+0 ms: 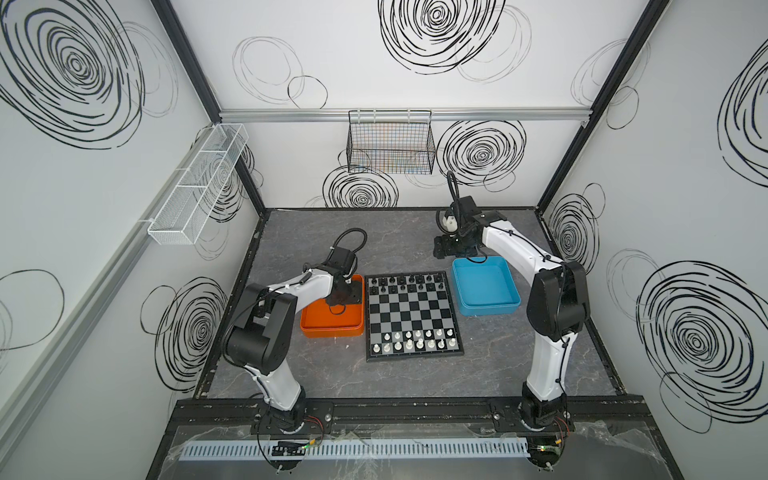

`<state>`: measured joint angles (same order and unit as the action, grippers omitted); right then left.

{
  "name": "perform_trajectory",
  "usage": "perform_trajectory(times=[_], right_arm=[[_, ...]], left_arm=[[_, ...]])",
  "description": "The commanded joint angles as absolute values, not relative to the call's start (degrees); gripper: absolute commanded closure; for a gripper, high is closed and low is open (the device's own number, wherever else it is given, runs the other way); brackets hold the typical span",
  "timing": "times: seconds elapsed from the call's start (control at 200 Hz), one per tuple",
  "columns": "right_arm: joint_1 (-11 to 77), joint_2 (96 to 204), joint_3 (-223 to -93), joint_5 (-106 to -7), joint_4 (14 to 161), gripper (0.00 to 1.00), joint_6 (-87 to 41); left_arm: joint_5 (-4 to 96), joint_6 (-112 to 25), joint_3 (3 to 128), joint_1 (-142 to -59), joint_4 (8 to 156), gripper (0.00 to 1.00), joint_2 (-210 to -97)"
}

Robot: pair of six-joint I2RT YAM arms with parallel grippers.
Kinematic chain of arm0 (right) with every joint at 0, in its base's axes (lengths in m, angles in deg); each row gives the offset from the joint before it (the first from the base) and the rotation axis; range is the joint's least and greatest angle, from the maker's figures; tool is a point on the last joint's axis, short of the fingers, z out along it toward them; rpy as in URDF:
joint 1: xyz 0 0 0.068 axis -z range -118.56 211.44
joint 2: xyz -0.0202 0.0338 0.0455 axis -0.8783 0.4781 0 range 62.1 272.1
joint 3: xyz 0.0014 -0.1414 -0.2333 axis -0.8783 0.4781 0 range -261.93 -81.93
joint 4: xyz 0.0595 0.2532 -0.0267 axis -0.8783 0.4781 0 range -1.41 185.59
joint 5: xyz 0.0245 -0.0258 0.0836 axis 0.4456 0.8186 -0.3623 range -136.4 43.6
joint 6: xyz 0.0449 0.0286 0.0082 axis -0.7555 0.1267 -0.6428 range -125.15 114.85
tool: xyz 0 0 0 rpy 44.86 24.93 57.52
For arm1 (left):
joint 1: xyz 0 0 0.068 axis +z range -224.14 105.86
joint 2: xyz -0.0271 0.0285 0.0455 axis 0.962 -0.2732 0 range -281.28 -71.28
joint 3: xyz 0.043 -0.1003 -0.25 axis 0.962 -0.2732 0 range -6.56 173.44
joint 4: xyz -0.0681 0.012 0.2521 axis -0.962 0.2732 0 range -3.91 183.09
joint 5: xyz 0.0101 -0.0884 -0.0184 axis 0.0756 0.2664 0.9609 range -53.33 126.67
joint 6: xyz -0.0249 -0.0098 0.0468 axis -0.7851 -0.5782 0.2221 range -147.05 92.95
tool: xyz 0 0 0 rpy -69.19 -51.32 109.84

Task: Set up the chess pieces on the board

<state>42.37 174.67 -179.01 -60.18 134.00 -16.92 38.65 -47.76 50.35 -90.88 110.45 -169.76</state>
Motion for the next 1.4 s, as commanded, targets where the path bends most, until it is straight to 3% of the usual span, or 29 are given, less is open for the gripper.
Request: perform_trajectory(times=[0.0,0.44,1.021,1.396], right_arm=[[42.6,174.6,-177.5,-60.3,133.1,0.15,-16.3],[43.9,171.2,-173.6,-61.4,130.7,0.15,-15.7],[44.8,169.8,-171.3,-62.3,129.2,0.15,-15.1],[44.9,170.0,-171.4,-62.5,129.0,0.15,-15.1]], left_arm=[[35.8,-48.3,52.3,-91.6,111.9,0.39,-170.4],[35.6,-49.5,54.5,-96.1,112.7,0.40,-172.4],[34.2,-49.2,55.5,-95.8,113.3,0.44,-173.6],[34.5,-48.9,56.6,-95.2,113.1,0.53,-174.7]])
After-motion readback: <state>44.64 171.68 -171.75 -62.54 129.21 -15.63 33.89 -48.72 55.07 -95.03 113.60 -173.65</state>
